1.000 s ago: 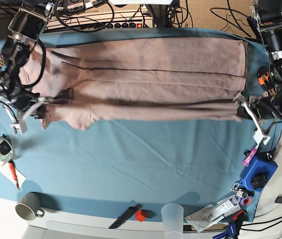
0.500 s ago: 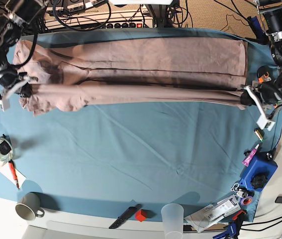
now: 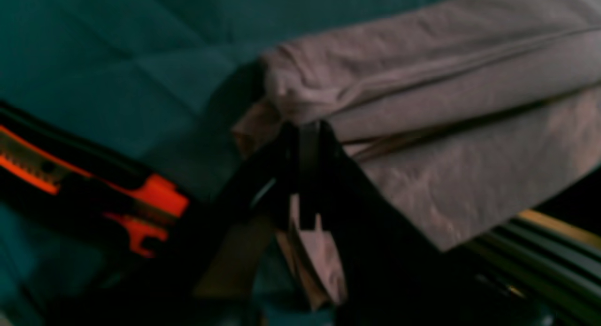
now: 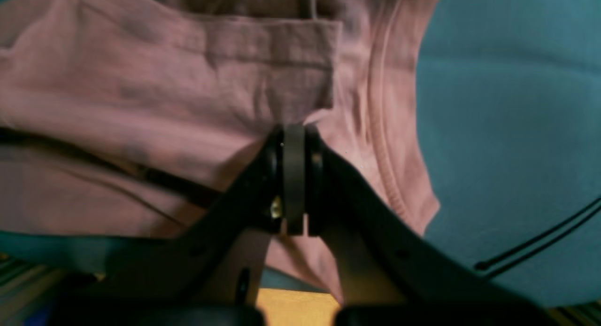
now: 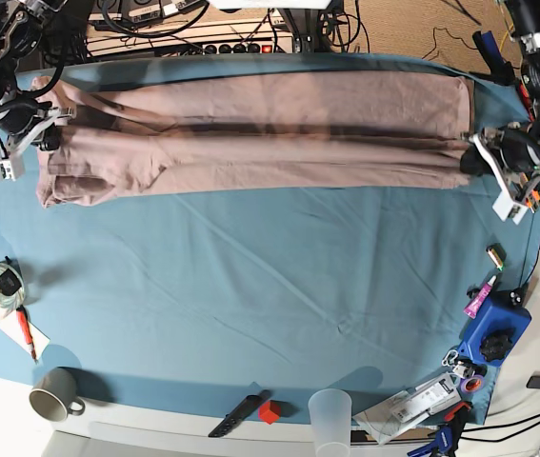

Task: Fold the T-shirt properly
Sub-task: 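Lift the hem with both grippers and fold it over onto the shoulder fold, then lay the folded strip down and open both grippers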

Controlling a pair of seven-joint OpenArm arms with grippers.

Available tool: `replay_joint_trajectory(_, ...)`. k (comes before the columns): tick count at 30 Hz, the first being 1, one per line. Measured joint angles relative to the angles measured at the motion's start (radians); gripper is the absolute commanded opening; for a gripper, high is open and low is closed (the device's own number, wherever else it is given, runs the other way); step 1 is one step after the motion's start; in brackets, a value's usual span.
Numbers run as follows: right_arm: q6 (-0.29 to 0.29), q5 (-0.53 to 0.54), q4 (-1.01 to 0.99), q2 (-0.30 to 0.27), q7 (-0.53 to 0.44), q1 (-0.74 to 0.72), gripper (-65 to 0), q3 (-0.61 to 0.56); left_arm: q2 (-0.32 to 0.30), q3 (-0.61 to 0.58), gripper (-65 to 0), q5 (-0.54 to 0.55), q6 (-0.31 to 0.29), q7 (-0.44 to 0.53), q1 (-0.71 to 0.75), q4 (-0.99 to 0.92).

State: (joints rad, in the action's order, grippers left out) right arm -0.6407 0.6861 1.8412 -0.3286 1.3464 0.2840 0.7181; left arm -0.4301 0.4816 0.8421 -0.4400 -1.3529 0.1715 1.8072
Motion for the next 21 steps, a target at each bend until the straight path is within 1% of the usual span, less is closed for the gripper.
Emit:
replay_joint_trajectory(7,0.0,0.0,0.0,0.0,0.005,0.005,-65.0,0.0,0.0,0.061,-65.0,0.009,-0.006,0.011,0.109,0.113)
replay_joint_trajectory(12,0.0,0.003,0.0,0.0,0.046,0.005,-65.0,0.0,0.0,0.085,-65.0,0.032,-0.006,0.019,0.157,0.124)
replay_joint_trajectory(16,0.0,0.003,0.0,0.0,0.052,0.005,-65.0,0.002,0.0,0.085,-65.0,0.039,-0.006,0.017,0.191,0.124)
replay_joint_trajectory(21,-0.001,0.016,0.0,0.003,0.054,0.01,-65.0,0.064,0.0,0.085,-65.0,0.04,-0.006,0.014,0.203,0.124)
